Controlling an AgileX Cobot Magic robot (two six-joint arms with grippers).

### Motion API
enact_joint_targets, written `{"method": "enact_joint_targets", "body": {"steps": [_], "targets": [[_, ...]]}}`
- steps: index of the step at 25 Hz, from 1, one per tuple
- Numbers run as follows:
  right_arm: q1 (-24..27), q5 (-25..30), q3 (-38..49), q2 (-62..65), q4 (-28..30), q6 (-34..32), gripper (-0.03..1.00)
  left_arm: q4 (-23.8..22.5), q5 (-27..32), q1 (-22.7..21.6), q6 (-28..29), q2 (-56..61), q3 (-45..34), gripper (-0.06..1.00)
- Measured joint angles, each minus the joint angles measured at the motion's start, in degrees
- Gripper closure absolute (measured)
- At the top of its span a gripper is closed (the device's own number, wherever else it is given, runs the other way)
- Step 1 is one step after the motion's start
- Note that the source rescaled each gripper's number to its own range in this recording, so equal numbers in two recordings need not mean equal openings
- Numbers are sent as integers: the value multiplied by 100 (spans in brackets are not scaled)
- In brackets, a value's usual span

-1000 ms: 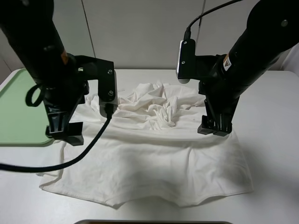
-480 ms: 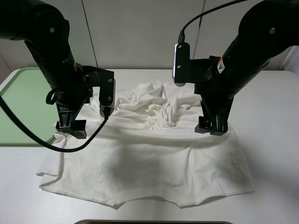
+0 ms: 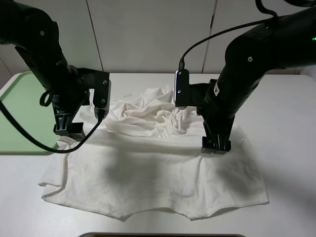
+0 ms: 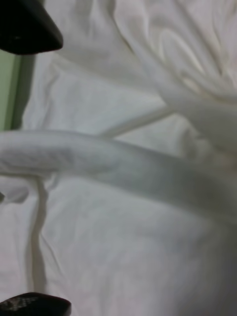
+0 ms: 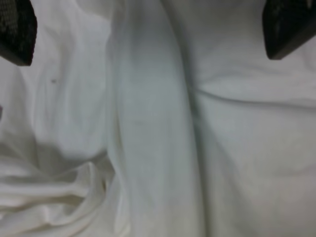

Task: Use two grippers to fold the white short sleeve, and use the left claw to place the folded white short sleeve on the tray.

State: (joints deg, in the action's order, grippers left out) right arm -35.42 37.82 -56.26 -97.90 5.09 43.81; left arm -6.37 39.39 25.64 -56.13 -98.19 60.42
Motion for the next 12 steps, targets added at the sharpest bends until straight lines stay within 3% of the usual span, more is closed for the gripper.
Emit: {"method": "enact_joint_targets", "body": {"steps": [12], "targets": [[36, -308, 60, -399, 225, 2, -3, 58, -458, -94, -500, -531, -257, -2]]}}
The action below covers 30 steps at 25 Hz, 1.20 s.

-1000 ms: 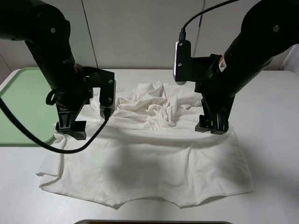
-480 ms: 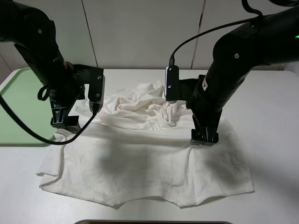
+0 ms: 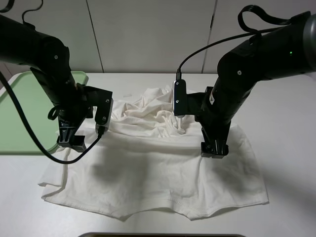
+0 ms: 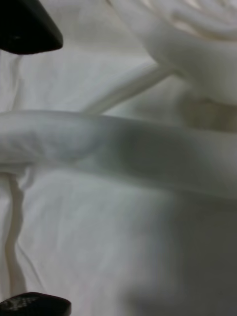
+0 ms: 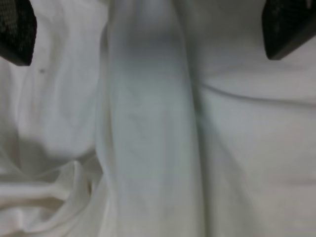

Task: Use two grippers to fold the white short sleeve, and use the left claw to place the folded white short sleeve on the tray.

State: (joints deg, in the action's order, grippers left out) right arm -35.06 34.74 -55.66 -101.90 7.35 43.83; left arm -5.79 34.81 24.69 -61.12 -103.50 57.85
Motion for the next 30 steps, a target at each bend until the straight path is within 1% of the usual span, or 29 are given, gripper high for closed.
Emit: {"method": "enact_joint_targets", "body": {"steps": [4, 7, 10, 14, 21, 28, 30], "targets": [[288, -208, 276, 0, 41, 4, -3, -96, -171, -9, -7, -218, 0, -2], [549, -352, 461, -5, 62, 10, -3, -102, -210, -9, -7, -312, -5, -2], [702, -585, 644, -5, 74, 87, -3, -118, -221, -9, -12, -418, -29, -2], [718, -912, 803, -61, 68, 297, -3, -119, -221, -9, -121, -574, -35, -2], [718, -1375, 817, -313, 44, 350, -3, -136, -316, -9, -160, -747, -35, -2], [718, -1388, 828, -528, -47, 350, -3, -142, -354, -9, -160, -993, -35, 0], [718, -1388, 828, -528, -59, 350, -3, -189, -377, -9, -160, -1029, -35, 2]]}}
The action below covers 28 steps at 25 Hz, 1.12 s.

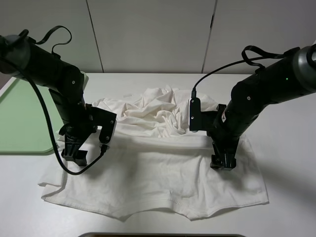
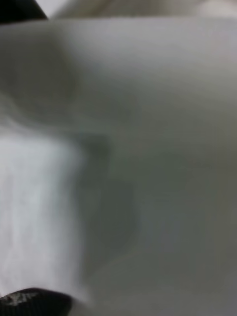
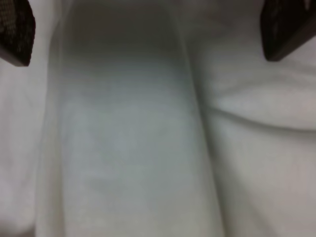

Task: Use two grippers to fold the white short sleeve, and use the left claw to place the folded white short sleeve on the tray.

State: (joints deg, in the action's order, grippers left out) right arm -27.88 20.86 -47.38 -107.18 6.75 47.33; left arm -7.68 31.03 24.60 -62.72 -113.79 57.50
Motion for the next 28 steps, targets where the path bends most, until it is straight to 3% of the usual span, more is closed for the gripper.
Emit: {"method": "enact_joint_targets", "body": {"steps": [5, 6, 8, 18, 19, 21, 28], "targets": [[0, 5, 0, 0, -120, 0, -2, -27, -22, 0, 0, 0, 0, 11], [0, 5, 0, 0, -120, 0, -2, -33, -22, 0, -5, 0, 0, 16], [0, 0, 0, 0, -150, 1, 6, -38, -22, 0, -5, 0, 0, 23], [0, 0, 0, 0, -193, 1, 63, -38, -22, 0, -5, 0, 0, 75], [1, 0, 0, 0, -197, 1, 73, -38, -16, 0, -5, 0, 0, 83], [1, 19, 0, 0, -197, 1, 95, -38, -3, 0, -5, 0, 0, 91], [1, 28, 0, 0, -211, 1, 97, -38, 8, 0, 2, 0, 0, 94]]}}
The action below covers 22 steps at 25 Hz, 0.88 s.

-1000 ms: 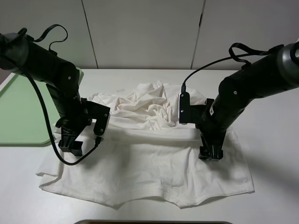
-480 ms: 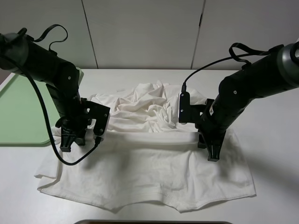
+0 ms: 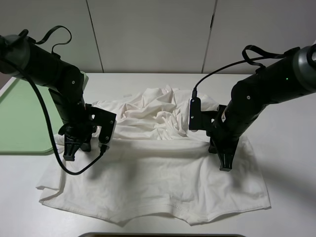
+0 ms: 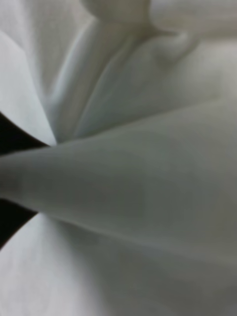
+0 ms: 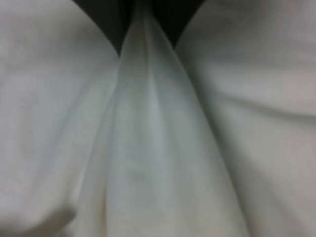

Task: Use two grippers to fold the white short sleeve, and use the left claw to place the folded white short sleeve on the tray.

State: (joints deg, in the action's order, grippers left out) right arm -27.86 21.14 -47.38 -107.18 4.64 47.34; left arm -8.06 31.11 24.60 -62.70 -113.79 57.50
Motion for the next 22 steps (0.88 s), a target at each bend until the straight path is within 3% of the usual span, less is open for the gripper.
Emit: {"method": "enact_joint_targets", "body": {"steps": [13, 22], "targets": [[0, 450, 2, 427, 116, 0, 97, 47, 399, 0, 520, 517, 0, 94], [0, 1149, 6, 1724, 209, -106, 97, 78, 936, 0, 729, 1770, 0, 94]]}}
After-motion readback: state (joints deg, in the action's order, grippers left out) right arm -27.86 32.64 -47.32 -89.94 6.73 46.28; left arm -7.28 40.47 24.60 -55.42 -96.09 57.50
